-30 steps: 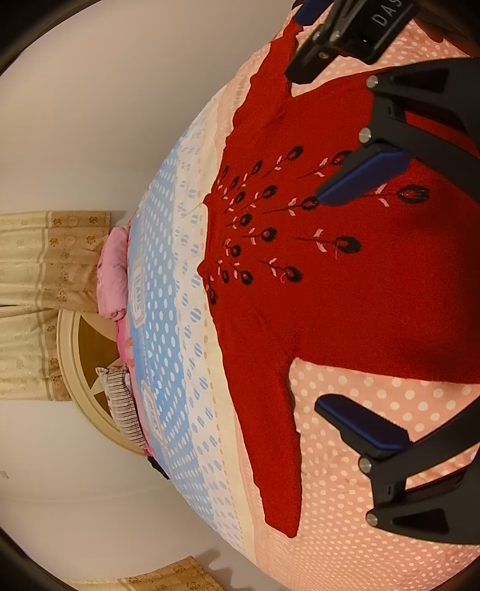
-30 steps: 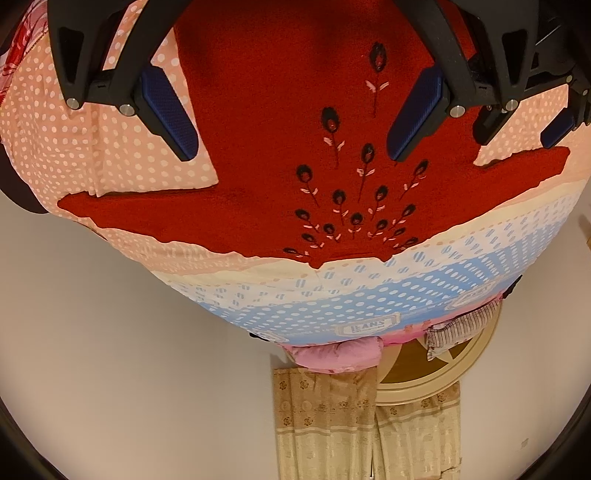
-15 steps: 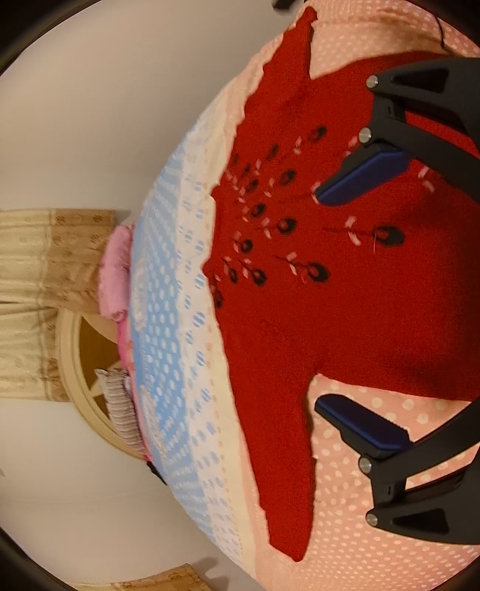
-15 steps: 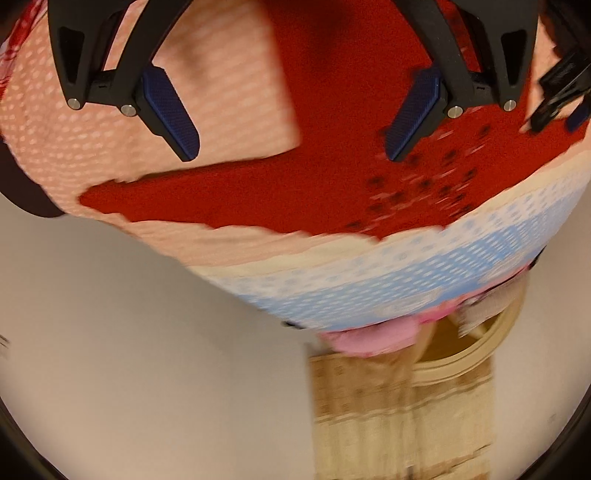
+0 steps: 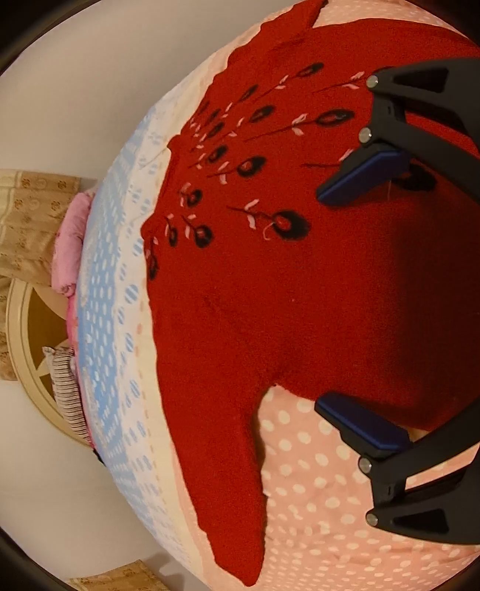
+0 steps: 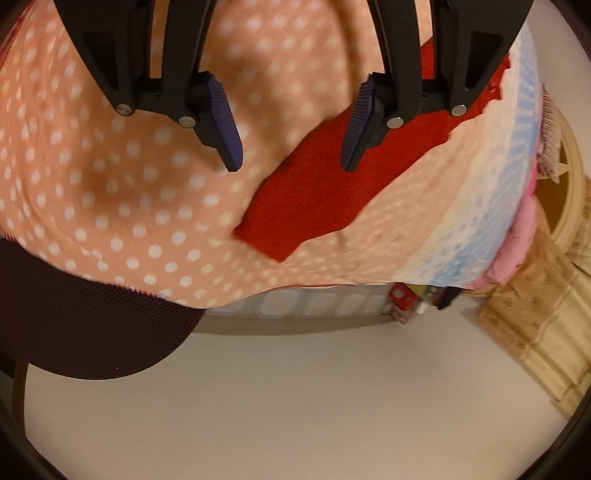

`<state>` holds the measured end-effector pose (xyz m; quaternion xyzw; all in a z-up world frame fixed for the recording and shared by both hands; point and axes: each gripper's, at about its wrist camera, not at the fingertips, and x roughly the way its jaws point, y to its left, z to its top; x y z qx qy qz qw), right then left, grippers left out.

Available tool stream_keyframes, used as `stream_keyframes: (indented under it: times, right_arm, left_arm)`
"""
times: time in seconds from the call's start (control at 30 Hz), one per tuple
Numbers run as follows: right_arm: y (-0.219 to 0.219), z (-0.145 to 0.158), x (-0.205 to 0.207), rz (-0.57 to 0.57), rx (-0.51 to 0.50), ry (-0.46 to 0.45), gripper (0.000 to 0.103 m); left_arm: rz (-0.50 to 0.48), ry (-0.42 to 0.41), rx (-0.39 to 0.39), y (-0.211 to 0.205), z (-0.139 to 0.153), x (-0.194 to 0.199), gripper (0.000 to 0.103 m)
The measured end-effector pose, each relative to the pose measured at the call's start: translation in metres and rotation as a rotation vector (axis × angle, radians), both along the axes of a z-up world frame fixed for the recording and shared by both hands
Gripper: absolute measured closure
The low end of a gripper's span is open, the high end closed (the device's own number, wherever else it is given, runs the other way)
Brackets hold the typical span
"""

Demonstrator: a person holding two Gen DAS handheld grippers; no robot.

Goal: Fold small clothes
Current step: 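Grasp the sweater sleeve cuff with the right gripper, then fold the held sleeve across the sweater body with the right gripper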

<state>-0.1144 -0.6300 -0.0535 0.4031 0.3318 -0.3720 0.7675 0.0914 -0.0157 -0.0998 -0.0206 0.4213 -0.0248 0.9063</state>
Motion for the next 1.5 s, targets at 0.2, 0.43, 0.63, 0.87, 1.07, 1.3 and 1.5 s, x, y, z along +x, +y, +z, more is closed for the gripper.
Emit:
stream_keyframes:
  times: [0.2, 0.43, 0.63, 0.87, 1.07, 1.3, 1.5]
  right_arm:
    - [-0.028, -0.02, 0.019, -0.01, 0.002, 0.041, 0.049]
    - [-0.057, -0.036, 0.043, -0.01, 0.046, 0.081, 0.06]
    - [-0.063, -0.042, 0.045, 0.016, 0.0, 0.145, 0.094]
    - [-0.037, -0.004, 0.026, 0.054, -0.048, -0.032, 0.097]
    - [0.047, 0.06, 0.059, 0.224, -0.178, -0.084, 0.097]
    - [0.158, 0.086, 0.117, 0.428, -0.222, -0.111, 0.097]
    - [0.257, 0.073, 0.172, 0.587, -0.271, -0.097, 0.097]
  left_arm:
    - [-0.004, 0.006, 0.022, -0.002, -0.003, 0.001, 0.0]
    - [-0.008, 0.021, 0.035, -0.005, -0.006, 0.007, 0.0]
    - [-0.015, 0.027, 0.03, -0.006, -0.007, 0.01, 0.0]
    - [-0.016, 0.024, 0.024, -0.009, -0.008, 0.012, 0.0]
    - [-0.027, 0.008, -0.024, -0.002, -0.004, 0.006, 0.0]
    - [-0.052, -0.008, -0.079, 0.019, 0.009, 0.002, 0.0]
    - [0.06, -0.074, -0.072, 0.076, 0.025, 0.005, 0.0]
